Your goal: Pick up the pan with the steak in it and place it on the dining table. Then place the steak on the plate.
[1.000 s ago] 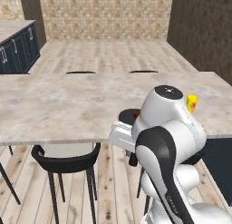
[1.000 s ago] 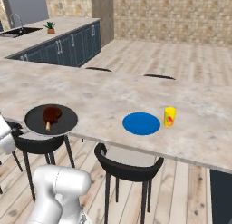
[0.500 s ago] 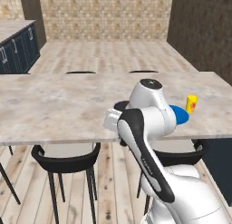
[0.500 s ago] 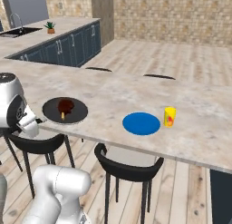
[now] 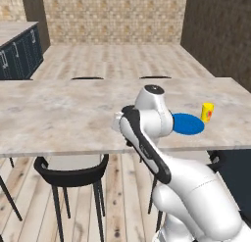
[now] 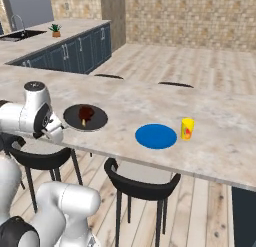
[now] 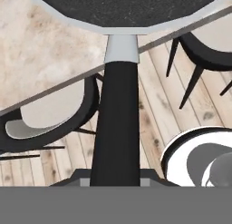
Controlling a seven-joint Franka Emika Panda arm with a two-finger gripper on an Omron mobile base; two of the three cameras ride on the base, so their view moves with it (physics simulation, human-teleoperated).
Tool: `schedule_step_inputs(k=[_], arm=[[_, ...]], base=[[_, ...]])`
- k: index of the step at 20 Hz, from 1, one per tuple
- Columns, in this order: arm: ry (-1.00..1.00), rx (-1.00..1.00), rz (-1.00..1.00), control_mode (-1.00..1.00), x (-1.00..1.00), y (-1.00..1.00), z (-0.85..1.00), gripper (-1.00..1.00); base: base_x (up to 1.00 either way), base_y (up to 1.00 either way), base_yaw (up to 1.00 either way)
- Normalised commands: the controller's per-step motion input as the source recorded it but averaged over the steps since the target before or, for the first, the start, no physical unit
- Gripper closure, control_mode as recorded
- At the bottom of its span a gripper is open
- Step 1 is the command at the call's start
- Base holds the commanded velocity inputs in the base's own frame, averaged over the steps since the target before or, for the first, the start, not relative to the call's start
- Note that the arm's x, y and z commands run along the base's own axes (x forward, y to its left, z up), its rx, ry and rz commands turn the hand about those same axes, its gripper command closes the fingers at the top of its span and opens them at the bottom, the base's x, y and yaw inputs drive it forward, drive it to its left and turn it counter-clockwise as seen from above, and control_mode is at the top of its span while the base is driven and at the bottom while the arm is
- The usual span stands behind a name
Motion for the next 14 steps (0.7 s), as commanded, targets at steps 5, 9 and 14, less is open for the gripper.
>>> schedule_step_inputs(k=[5, 9, 14], arm=[[0.02, -0.01, 0.0, -1.0, 0.78, -0.05, -0.36, 1.0], [0.04, -0.03, 0.0, -1.0, 0.72, -0.01, -0.34, 1.0], [0.04, -0.05, -0.03, -1.0, 0.5, 0.0, -0.32, 1.0]], base=[[0.0, 0.0, 0.0], [0.0, 0.0, 0.0], [0.0, 0.0, 0.0]])
